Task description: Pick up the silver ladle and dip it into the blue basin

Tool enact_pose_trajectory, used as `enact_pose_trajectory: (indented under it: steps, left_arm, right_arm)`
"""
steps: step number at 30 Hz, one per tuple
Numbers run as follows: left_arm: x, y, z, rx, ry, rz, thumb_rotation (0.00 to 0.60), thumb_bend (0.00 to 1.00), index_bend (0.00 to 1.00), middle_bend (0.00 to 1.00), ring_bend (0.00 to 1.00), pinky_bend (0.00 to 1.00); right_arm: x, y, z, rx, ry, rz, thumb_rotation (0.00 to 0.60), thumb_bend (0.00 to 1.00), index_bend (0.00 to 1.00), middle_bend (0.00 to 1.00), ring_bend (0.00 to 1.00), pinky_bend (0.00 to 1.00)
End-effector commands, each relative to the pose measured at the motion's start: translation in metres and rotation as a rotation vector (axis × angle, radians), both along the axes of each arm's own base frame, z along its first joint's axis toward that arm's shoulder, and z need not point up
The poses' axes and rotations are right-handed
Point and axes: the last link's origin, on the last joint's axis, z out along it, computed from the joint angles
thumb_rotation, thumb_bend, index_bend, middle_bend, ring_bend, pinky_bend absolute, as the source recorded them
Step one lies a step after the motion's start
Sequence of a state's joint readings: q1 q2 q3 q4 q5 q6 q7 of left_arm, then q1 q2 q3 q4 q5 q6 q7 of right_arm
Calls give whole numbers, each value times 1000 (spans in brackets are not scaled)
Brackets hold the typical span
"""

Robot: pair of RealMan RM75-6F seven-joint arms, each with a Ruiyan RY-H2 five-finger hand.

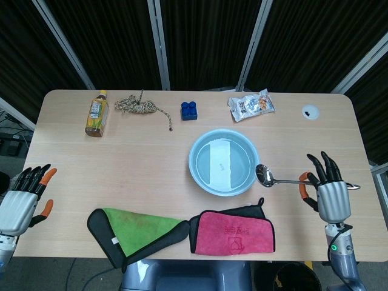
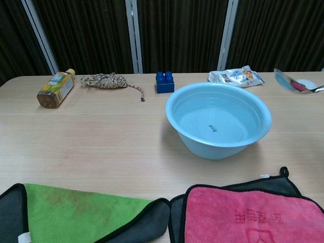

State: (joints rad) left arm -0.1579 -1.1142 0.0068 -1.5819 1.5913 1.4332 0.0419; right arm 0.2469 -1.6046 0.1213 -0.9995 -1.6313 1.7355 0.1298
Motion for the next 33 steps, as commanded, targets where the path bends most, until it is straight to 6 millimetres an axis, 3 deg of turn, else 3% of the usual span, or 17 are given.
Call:
enact_pose_trajectory:
  steps: [1, 11, 24, 33]
  left_arm:
    - [0, 0, 0, -4, -1, -1, 600, 500, 19, 0, 0, 0]
    - [-2, 1, 4, -8, -16, 4, 600, 501, 21, 0, 0, 0]
    - [-1, -3, 5, -24, -28, -10, 600, 500, 21, 0, 0, 0]
    - [-3, 0, 5, -20, -25, 3, 600, 500, 22, 0, 0, 0]
  right_arm:
    - [9, 4, -15, 4, 16, 46, 600, 470, 670, 159, 0, 165]
    - [31, -9, -55, 40, 191, 110, 600, 467, 670, 164, 0, 165]
    - [59, -29, -75, 21, 338, 167, 600, 467, 670, 170, 4, 174]
    - [79, -56, -84, 31, 369, 196, 600, 467, 670, 170, 16, 174]
